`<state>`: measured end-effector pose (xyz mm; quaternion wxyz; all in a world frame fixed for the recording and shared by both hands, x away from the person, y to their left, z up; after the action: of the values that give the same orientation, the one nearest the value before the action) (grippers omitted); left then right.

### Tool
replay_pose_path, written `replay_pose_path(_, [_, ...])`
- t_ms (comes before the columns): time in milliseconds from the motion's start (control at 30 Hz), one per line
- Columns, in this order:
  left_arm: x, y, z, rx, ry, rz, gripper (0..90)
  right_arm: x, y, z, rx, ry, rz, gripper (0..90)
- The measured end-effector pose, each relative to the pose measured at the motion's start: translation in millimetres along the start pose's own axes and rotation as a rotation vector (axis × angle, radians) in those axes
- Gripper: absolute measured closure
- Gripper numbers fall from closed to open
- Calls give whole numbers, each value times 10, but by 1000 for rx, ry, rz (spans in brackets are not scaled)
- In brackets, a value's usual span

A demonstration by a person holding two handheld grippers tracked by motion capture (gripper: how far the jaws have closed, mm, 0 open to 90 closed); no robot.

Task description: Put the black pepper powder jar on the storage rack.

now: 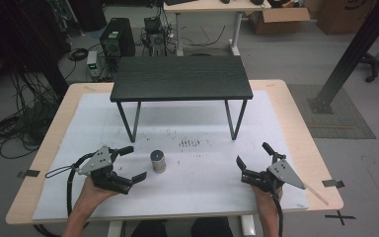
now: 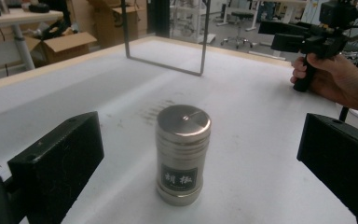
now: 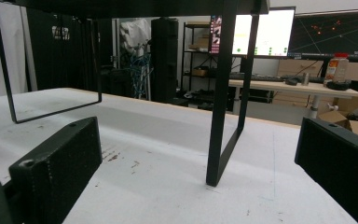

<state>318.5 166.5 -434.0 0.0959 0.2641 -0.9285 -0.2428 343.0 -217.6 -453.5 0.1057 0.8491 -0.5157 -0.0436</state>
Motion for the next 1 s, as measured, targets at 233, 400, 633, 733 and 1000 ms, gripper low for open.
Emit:
replay_pose_path(233, [36, -166, 39, -49, 4, 5, 12, -1, 1, 0, 1, 1, 1, 3])
replay_pose_path(400, [48, -264, 60, -75, 16, -3, 16, -2, 2, 0, 1, 1, 0, 3])
replay_pose_path(633, [35, -390, 25, -93, 44, -32, 31, -2, 1, 0, 1, 2, 2, 3])
replay_pose_path(733, [16, -443, 22, -107, 56, -55, 38, -1, 2, -1, 2, 2, 2, 4])
replay_pose_path(1000, [16, -584, 72, -175, 37, -94, 96, -3, 1, 0, 1, 2, 2, 4])
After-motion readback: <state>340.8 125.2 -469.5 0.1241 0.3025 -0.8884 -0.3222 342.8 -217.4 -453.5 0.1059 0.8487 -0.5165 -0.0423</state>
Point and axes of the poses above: each handheld gripper's, and its own axes: y roughly backward along the jaws, z roughly out of its underside, x roughly to its right, the point moved 7 cm from there along -y, roughly forward along the jaws, and after that the axes turned 15 degrees about -x, right-handed, at the moved point
